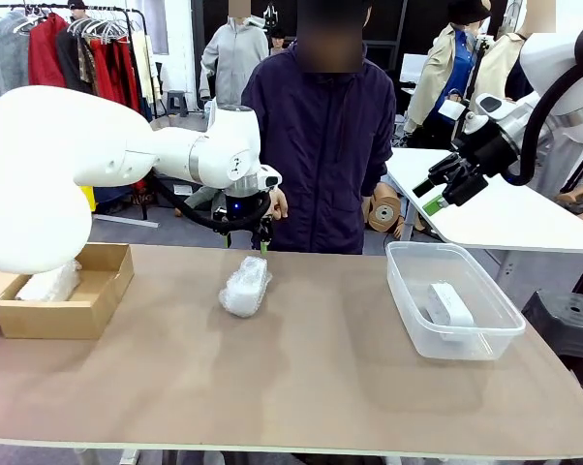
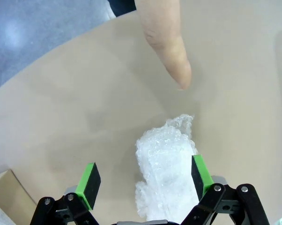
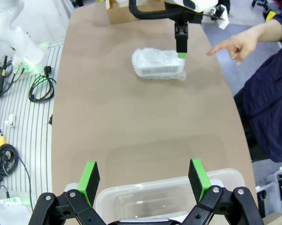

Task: Separate and place wrapped and unwrapped clocks.
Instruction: Pick up the Digital clock indicated by the person.

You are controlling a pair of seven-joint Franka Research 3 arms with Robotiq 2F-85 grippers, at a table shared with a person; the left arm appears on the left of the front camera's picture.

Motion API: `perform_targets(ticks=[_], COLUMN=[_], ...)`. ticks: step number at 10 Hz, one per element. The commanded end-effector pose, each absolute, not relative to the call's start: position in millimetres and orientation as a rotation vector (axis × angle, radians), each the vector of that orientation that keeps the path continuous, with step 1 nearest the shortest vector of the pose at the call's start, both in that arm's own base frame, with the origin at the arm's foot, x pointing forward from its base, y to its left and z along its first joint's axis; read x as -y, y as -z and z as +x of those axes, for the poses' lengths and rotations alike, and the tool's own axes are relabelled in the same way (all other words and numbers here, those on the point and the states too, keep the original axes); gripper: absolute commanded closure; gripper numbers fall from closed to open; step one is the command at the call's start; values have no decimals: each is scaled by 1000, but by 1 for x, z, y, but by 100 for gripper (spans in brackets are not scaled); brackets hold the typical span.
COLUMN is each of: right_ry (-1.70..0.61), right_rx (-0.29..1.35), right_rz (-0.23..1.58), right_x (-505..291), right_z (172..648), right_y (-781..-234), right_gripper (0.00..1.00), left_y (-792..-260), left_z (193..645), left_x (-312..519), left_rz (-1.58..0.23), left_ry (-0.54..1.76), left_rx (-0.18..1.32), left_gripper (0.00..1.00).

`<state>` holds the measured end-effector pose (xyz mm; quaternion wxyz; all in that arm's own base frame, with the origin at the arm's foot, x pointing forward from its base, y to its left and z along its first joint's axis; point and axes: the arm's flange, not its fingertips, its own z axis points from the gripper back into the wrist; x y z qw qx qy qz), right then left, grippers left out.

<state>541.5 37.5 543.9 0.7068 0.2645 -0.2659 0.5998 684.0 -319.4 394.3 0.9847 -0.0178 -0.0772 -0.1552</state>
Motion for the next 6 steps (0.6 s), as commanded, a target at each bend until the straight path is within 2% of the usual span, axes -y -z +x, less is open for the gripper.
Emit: perform_targets(ticks=[1, 3, 6], right_ry=[-1319, -1319, -1319], right_rx=[589, 589, 589], right_rz=[587, 587, 587], right_x=[-39, -39, -39], right_z=[542, 542, 542], right_y=[-546, -546, -546], right_gripper=[0, 0, 0], left_y=[-402, -394, -385], left_z=[681, 684, 664], left_x=[316, 322, 355], left_rz=[-26, -50, 23], left_ry=[335, 264, 175], left_rx=[141, 110, 83], left_gripper=[0, 0, 0])
